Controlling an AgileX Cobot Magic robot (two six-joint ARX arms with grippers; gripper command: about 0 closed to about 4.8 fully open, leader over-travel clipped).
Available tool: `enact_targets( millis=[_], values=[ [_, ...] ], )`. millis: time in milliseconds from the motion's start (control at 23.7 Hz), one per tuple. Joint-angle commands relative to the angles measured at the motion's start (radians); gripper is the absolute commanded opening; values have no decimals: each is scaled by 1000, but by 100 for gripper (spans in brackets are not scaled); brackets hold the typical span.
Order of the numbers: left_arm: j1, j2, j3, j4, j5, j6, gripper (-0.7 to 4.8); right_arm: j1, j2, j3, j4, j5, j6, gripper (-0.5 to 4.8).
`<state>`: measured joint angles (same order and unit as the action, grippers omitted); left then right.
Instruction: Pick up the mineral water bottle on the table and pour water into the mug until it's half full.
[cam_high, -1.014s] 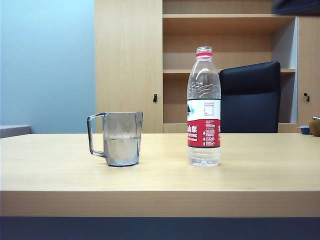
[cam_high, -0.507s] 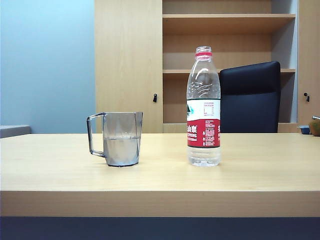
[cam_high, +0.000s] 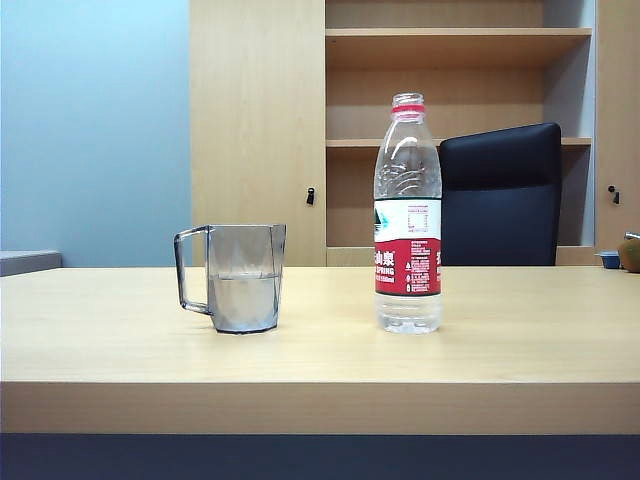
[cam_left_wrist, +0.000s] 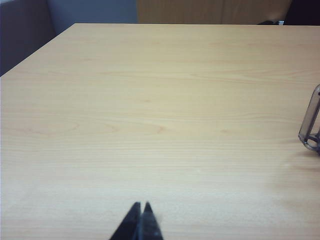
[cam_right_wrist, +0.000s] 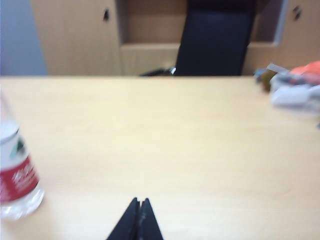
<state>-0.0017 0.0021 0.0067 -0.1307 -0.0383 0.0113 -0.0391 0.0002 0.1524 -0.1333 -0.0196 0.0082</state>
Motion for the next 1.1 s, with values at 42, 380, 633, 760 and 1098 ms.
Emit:
enact_targets(
  millis=[42, 380, 633, 760, 1098],
  values=[
    [0, 1, 3, 12, -3, 8, -5, -5, -3, -40, 3, -36, 3, -5],
    [0, 1, 3, 12, -3, 8, -5, -7, -3, -151, 2, -25, 3, -5],
    [0, 1, 3, 12, -3, 8, -5, -11, -3, -151, -13, -27, 3, -5],
    [0, 1, 3, 12, -3, 8, -5, -10, -3, -151, -13, -27, 3, -5],
    [0, 1, 3, 12, -3, 8, -5, -10, -3, -151, -13, -27, 3, -5]
  ],
)
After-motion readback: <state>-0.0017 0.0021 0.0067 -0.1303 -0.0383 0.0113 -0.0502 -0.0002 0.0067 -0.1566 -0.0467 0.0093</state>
